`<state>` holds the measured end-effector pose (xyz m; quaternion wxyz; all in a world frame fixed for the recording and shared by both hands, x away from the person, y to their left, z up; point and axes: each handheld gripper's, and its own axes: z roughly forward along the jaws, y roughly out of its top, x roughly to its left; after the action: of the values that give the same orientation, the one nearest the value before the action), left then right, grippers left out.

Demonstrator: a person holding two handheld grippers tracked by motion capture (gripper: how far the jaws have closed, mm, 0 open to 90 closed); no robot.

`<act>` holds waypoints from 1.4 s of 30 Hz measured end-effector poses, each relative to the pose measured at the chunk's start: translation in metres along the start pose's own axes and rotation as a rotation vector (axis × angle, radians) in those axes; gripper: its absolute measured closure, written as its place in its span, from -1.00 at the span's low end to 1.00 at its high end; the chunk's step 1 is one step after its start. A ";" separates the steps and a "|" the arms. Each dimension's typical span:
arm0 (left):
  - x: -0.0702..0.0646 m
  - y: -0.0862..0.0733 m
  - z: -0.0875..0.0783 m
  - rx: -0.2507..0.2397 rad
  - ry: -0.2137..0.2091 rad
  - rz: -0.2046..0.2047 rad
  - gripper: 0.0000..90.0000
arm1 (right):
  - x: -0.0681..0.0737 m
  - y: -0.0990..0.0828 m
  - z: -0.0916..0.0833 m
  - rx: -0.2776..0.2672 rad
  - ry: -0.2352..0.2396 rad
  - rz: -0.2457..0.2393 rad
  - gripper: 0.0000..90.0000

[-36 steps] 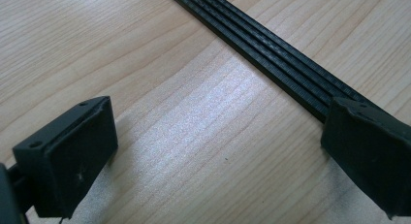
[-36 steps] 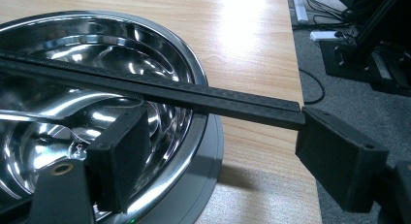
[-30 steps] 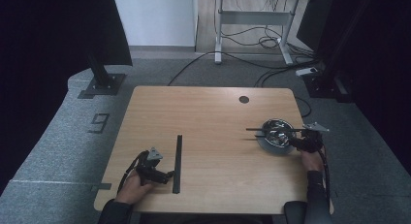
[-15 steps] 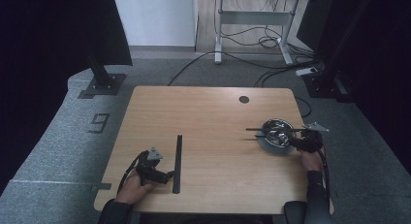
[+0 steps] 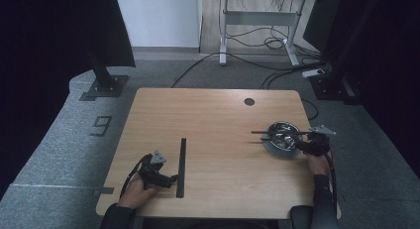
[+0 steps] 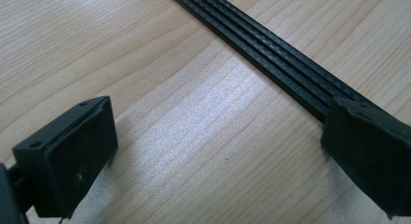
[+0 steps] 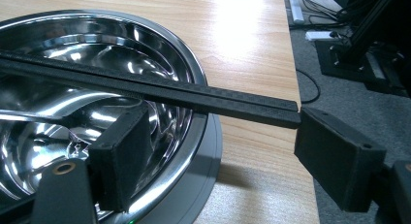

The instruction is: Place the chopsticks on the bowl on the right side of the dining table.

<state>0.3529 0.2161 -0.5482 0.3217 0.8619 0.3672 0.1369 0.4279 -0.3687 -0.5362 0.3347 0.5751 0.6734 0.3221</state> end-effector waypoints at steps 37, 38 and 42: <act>0.000 0.000 0.000 0.000 0.000 -0.001 -1.00 | -0.004 0.007 -0.027 -0.016 0.035 0.045 -0.85; 0.000 0.000 0.000 0.000 0.000 -0.001 -1.00 | -0.004 0.007 -0.027 -0.016 0.035 0.045 -0.85; 0.000 0.000 0.000 0.000 0.000 0.000 -1.00 | -0.001 0.007 -0.040 0.013 0.036 -0.001 -0.89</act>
<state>0.3529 0.2163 -0.5481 0.3215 0.8621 0.3671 0.1368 0.3990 -0.3704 -0.5072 0.3188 0.5711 0.6816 0.3281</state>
